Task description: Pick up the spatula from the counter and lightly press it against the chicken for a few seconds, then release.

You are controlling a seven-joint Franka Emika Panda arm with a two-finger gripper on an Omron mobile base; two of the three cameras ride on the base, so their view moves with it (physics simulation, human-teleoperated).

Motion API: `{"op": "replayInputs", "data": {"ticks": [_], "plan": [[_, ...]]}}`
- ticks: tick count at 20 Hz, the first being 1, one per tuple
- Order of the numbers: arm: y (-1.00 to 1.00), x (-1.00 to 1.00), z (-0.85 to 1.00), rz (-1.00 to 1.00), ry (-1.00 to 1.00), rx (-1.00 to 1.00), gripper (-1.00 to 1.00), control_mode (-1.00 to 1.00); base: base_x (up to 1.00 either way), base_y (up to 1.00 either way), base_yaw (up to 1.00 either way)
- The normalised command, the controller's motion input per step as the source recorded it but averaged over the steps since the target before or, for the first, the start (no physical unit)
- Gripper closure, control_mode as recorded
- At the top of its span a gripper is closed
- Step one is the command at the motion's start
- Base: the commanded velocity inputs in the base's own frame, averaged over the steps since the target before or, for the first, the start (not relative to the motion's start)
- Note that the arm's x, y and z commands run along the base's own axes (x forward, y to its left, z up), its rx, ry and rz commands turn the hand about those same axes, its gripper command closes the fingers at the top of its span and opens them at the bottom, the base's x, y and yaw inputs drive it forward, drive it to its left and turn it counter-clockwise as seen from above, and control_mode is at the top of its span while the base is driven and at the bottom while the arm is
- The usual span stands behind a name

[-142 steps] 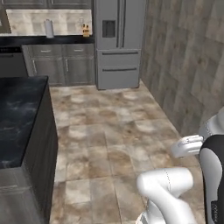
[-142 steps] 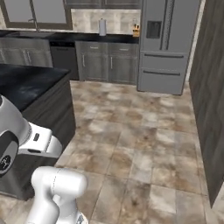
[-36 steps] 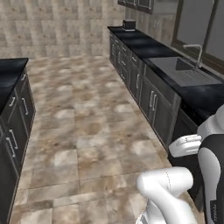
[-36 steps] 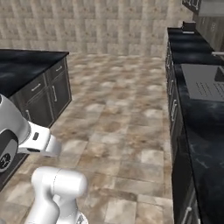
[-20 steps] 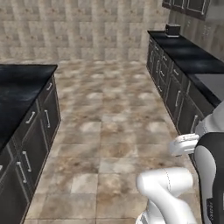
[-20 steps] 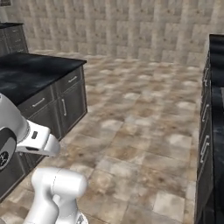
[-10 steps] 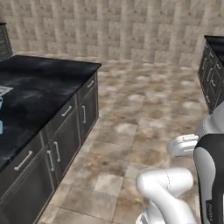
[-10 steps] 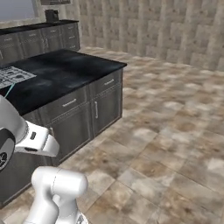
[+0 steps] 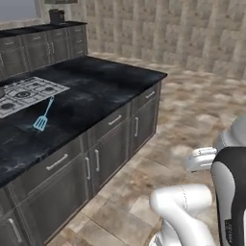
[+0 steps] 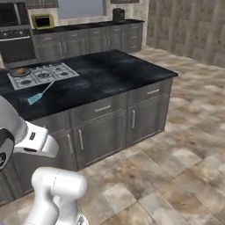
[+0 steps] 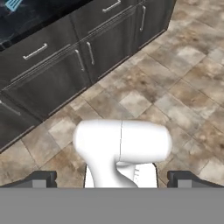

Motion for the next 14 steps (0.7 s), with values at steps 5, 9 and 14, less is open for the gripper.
{"op": "replayInputs", "data": {"ticks": [5,9,14], "plan": [[0.00,0.00,0.00,0.00,0.00,0.00,-1.00,1.00,0.52,-0.18,0.60],[0.00,0.00,0.00,0.00,0.00,0.00,-1.00,1.00,0.48,-0.38,0.51],[0.00,0.00,0.00,0.00,0.00,0.00,-1.00,1.00,0.65,-0.50,0.38]]}}
